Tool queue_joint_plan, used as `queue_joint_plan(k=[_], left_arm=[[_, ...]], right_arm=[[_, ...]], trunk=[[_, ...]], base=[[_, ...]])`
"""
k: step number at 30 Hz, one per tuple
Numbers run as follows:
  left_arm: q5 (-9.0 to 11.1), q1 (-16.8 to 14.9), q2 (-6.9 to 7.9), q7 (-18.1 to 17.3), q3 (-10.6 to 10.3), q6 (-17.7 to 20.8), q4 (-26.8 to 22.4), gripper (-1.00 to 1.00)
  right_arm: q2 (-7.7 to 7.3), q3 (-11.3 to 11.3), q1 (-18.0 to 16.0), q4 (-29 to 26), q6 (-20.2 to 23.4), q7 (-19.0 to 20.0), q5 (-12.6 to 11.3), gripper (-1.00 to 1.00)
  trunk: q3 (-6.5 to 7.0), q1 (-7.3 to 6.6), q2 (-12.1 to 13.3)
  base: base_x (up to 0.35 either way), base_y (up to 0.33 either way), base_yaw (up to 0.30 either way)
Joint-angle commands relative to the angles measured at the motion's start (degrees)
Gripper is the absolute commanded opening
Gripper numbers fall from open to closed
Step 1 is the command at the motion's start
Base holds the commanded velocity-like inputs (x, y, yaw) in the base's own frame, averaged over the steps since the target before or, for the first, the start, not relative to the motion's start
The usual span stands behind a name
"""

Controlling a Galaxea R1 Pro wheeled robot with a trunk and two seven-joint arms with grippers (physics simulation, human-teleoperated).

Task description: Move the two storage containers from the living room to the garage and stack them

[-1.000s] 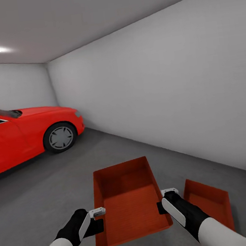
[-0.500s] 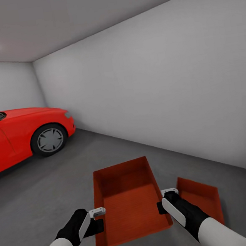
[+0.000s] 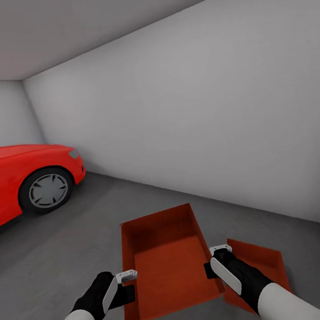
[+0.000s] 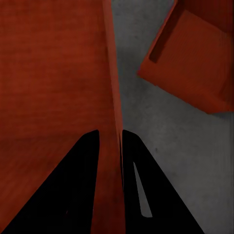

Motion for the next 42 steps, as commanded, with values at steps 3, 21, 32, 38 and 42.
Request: queue_joint_plan(k=[3, 21, 32, 38, 42], left_arm=[[0.29, -0.06, -0.31, 0.22, 0.53, 0.3, -0.15, -1.0], [0.29, -0.06, -0.31, 0.39, 0.48, 0.3, -0.15, -1.0], [0.29, -0.06, -0.31, 0.39, 0.66, 0.3, -0.15, -1.0], [0.29, -0.06, -0.31, 0.39, 0.66, 0.3, -0.15, -1.0], [0.29, -0.06, -0.31, 0.39, 0.66, 0.3, -0.15, -1.0]], right_arm=[[0.03, 0.86, -0.03, 0.01, 0.06, -0.47, -1.16, -1.0], [0.03, 0.86, -0.04, 0.01, 0.07, -0.47, -1.16, -1.0], [0.03, 0.86, -0.03, 0.01, 0.08, -0.47, -1.16, -1.0], [0.03, 0.86, -0.03, 0.01, 0.07, -0.47, -1.16, -1.0], [0.03, 0.86, -0.03, 0.01, 0.07, -0.47, -1.16, -1.0]], trunk=[[-0.07, 0.04, -0.05], [-0.07, 0.04, -0.05], [-0.07, 0.04, -0.05], [-0.07, 0.04, -0.05], [-0.07, 0.04, -0.05]], base=[[0.303, 0.0, -0.282], [0.205, -0.119, -0.284], [0.148, -0.155, -0.283], [0.147, -0.137, -0.256], [0.147, -0.129, -0.083]])
